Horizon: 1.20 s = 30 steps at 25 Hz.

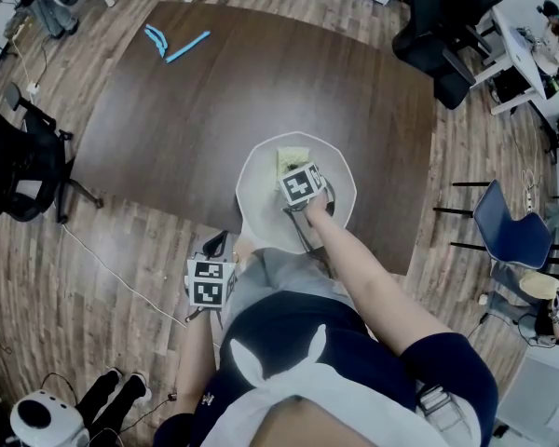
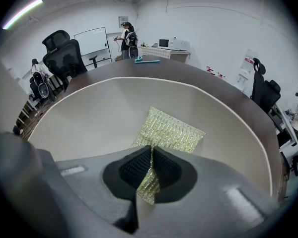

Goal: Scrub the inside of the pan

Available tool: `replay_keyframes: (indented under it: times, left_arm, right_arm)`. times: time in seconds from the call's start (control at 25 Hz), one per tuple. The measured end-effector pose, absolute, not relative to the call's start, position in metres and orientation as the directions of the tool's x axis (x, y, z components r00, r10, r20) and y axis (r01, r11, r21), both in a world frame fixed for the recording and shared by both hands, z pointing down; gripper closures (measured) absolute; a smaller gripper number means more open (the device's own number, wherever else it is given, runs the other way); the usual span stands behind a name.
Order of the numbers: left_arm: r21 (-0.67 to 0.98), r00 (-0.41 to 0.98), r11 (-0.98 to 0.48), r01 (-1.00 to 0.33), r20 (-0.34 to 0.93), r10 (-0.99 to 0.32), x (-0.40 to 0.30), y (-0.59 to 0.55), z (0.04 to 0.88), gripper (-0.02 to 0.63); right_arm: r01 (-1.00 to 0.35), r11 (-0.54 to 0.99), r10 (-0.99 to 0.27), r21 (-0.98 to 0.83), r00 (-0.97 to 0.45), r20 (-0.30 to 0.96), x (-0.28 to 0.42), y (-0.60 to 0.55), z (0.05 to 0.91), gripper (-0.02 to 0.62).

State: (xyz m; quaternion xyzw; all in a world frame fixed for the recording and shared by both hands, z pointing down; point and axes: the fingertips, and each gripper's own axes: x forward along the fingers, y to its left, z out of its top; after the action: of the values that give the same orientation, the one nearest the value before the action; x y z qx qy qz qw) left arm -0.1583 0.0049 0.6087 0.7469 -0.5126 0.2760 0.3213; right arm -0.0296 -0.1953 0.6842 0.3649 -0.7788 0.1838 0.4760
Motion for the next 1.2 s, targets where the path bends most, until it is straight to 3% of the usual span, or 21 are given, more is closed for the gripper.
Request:
replay_keyframes:
  times: [0.84, 1.2]
  left_arm:
    - [0.178, 0.315, -0.277, -0.944, 0.734, -0.602, -0.16, 0.004, 0.604, 0.603]
    - [0.181, 0.314, -0.272, -0.945, 0.733, -0.603, -0.163, 0.006, 0.607, 0.603]
  right_arm:
    - [-0.735, 0.67, -0.318, 0.098, -0.165, 0.934, 0.011, -0.193, 0.69, 0.581]
    - [-0.673, 0.727, -0.274, 0.138, -0.1, 0.956, 0.021, -0.185, 0.692, 0.581]
